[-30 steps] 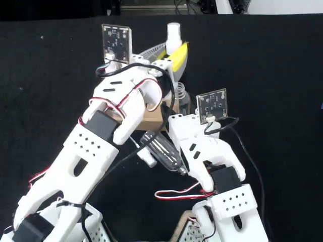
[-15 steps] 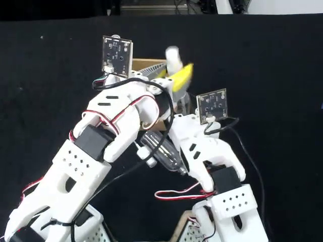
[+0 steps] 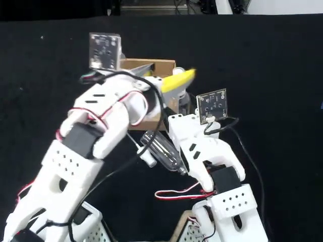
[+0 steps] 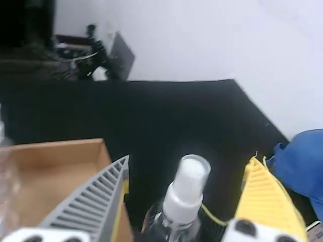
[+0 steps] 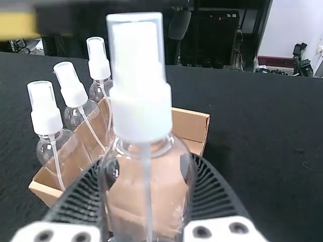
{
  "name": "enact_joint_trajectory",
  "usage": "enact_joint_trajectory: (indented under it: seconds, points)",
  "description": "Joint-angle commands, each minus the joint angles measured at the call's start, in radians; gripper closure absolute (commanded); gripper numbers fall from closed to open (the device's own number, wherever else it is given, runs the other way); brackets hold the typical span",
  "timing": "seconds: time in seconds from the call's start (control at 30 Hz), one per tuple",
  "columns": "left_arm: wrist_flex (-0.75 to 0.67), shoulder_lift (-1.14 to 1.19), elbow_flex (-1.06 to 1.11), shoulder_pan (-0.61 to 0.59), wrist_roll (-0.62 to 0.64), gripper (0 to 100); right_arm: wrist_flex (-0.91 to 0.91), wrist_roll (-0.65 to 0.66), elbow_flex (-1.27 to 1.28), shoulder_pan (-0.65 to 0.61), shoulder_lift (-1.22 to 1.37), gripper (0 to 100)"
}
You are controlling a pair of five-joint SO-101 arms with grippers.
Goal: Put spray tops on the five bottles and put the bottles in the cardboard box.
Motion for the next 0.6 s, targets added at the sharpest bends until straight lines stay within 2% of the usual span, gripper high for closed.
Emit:
enact_joint_trajectory:
  seconds: [0.0,0.13,0.3,0.43,0.5,0.57]
  points:
    - [0.305,-0.038,-0.265,-0.058,0.009,66,-0.015,0.002,-0.013,-0.006,-0.031,97.0]
    - [0.563,-0.038,-0.410,-0.188,0.009,66,-0.074,-0.021,-0.021,0.023,-0.031,97.0]
    - [0.729,-0.032,-0.423,-0.524,0.006,66,-0.236,-0.147,-0.021,0.080,-0.022,97.0]
    - [0.733,-0.023,-0.340,-0.825,0.006,66,-0.353,-0.155,-0.015,0.081,-0.021,97.0]
    - [0.689,-0.023,-0.231,-0.895,0.006,66,-0.402,-0.155,-0.015,0.081,-0.019,97.0]
    - [0.617,-0.023,-0.119,-0.915,0.006,66,-0.463,-0.155,-0.015,0.081,-0.018,97.0]
